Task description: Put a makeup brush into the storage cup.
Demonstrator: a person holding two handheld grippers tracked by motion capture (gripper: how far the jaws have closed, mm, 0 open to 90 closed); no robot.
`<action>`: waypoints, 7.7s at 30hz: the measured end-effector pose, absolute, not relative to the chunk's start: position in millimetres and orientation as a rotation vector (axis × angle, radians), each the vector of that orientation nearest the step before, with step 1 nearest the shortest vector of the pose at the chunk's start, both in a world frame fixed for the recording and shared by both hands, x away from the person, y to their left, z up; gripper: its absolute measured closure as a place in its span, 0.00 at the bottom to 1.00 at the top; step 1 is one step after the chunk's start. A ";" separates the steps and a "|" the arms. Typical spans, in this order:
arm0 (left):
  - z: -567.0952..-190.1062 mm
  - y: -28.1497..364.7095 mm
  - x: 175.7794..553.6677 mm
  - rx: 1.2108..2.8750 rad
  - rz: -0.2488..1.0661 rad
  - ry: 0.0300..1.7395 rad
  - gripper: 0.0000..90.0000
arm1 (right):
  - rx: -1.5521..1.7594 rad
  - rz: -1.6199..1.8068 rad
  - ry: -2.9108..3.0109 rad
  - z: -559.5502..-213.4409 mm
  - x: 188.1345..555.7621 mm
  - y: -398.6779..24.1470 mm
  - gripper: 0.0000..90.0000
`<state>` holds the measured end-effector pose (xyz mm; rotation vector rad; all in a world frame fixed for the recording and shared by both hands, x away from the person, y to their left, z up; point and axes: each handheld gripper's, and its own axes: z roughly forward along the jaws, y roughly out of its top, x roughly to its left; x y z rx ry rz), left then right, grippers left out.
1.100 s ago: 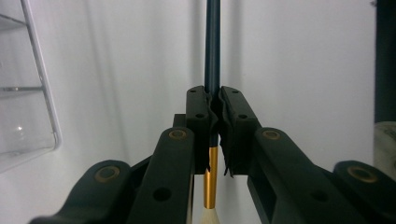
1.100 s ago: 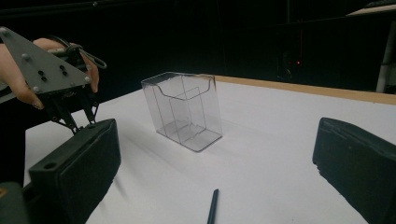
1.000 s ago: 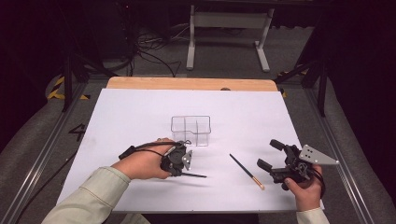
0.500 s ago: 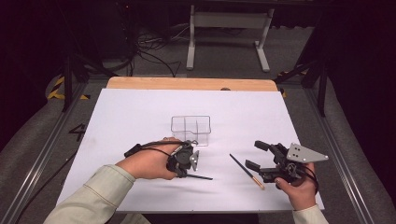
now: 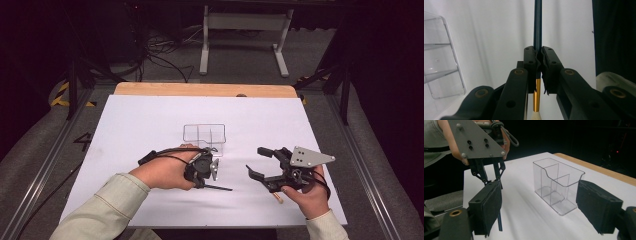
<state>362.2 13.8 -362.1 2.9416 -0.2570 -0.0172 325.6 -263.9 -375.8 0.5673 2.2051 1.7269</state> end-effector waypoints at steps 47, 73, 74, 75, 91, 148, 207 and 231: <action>-363.2 14.2 365.3 2.995 -0.030 -0.205 0.92 | 0.377 1.374 2.735 -387.5 339.8 -179.1 0.64; -369.1 7.2 364.1 3.003 -0.027 -0.247 0.92 | 0.376 1.200 2.918 -406.7 348.9 -150.1 0.81; -369.5 6.9 364.3 2.999 -0.024 -0.250 0.92 | 0.370 1.198 2.921 -406.7 349.5 -149.6 0.82; -369.5 6.7 364.5 3.000 -0.028 -0.253 0.92 | 0.365 1.205 2.938 -406.4 349.4 -149.4 0.83; -369.0 7.7 363.8 2.996 -0.025 -0.275 0.92 | 0.383 1.213 2.987 -412.6 352.7 -145.9 0.89; -366.9 13.1 363.0 2.939 -0.074 -0.312 0.92 | 0.386 1.252 3.015 -424.9 354.3 -149.5 0.94; -385.0 148.6 356.8 2.394 0.193 0.294 0.26 | 0.577 1.649 2.476 -393.3 358.7 -174.9 0.94; -412.9 180.5 354.2 2.232 0.212 0.429 0.31 | 0.601 1.742 2.188 -380.3 374.4 -160.5 0.94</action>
